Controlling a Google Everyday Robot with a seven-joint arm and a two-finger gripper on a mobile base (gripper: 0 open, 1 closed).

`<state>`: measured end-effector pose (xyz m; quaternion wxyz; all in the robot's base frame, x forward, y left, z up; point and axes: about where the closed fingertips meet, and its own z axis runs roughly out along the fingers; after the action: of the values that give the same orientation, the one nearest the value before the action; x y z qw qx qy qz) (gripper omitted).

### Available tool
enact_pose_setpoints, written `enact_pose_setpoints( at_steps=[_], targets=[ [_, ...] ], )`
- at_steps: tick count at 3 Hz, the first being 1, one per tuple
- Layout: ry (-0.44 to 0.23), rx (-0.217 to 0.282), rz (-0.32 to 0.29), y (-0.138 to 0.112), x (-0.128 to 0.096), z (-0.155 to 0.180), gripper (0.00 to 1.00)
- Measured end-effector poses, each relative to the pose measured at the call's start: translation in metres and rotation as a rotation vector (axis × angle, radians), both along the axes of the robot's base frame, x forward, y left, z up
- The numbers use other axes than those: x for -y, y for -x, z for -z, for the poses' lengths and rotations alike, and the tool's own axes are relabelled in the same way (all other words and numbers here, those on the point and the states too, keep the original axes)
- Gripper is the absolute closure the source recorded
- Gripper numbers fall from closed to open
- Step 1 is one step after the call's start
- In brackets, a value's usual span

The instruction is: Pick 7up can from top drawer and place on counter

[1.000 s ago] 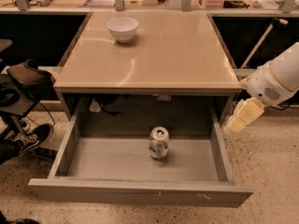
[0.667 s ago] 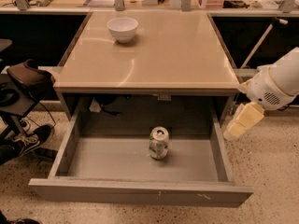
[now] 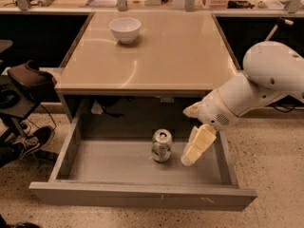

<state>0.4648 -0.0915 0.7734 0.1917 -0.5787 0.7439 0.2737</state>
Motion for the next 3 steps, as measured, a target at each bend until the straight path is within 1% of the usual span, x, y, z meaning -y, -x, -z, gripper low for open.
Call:
enact_pose_setpoints(
  at_steps=[1, 2, 3],
  targets=[
    [0.000, 0.000, 0.000, 0.000, 0.000, 0.000, 0.00],
    [-0.014, 0.011, 0.101, 0.000, 0.009, 0.013, 0.00],
    [-0.071, -0.060, 0.343, 0.030, 0.018, 0.042, 0.00]
  ],
)
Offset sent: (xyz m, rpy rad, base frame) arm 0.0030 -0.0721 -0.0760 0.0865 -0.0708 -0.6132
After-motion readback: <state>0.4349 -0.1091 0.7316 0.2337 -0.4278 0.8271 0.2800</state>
